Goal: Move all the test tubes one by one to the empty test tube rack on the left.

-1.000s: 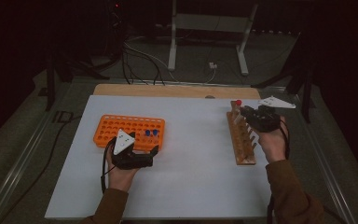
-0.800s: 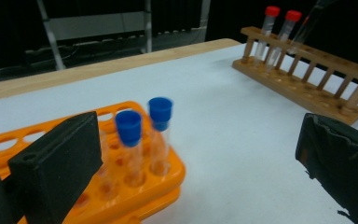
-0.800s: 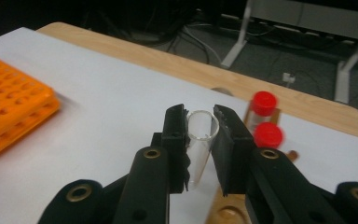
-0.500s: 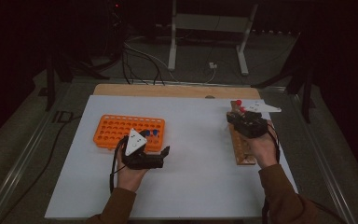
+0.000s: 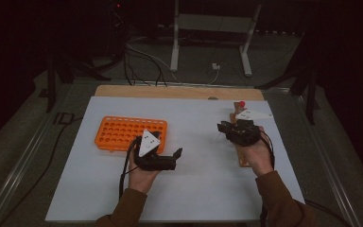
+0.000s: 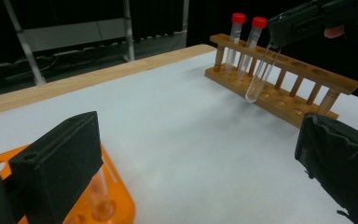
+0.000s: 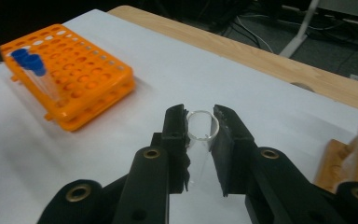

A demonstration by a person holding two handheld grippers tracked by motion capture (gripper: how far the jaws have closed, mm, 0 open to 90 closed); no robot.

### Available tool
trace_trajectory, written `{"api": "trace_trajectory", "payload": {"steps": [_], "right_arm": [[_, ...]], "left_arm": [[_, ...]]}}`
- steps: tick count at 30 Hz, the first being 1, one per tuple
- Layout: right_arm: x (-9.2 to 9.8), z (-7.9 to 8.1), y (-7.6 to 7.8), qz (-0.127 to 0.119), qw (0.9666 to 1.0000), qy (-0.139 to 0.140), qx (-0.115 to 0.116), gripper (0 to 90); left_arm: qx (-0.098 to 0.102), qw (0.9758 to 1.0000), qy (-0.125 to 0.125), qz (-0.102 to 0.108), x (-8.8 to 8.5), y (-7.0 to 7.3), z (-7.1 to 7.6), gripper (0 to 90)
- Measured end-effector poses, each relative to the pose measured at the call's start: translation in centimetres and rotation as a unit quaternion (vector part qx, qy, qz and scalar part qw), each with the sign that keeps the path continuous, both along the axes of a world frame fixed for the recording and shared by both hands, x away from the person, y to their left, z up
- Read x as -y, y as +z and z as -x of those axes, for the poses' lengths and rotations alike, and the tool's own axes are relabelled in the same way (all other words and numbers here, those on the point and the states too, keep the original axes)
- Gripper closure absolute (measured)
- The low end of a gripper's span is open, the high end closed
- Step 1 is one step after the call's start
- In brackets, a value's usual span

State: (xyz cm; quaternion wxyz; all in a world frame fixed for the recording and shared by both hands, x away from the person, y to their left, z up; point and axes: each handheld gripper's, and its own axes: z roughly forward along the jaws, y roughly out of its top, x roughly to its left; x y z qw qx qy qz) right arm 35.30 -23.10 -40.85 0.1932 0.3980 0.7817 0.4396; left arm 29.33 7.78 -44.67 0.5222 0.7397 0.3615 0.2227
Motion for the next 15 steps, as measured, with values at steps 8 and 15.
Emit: {"api": "trace_trajectory", "payload": {"steps": [8,15], "right_arm": [[-1.3,0.9,-0.1,-0.009,0.9995,0.029,0.004,76.3],[-2.5,1.7,0.0,-0.019,0.998,0.058,0.01,76.2]], "left_arm": [[-0.003,0.9999,-0.015,-0.001,1.4,0.1,-0.2,3.7],[-0.005,0.9994,-0.03,-0.013,2.7,0.0,-0.2,8.8]]}}
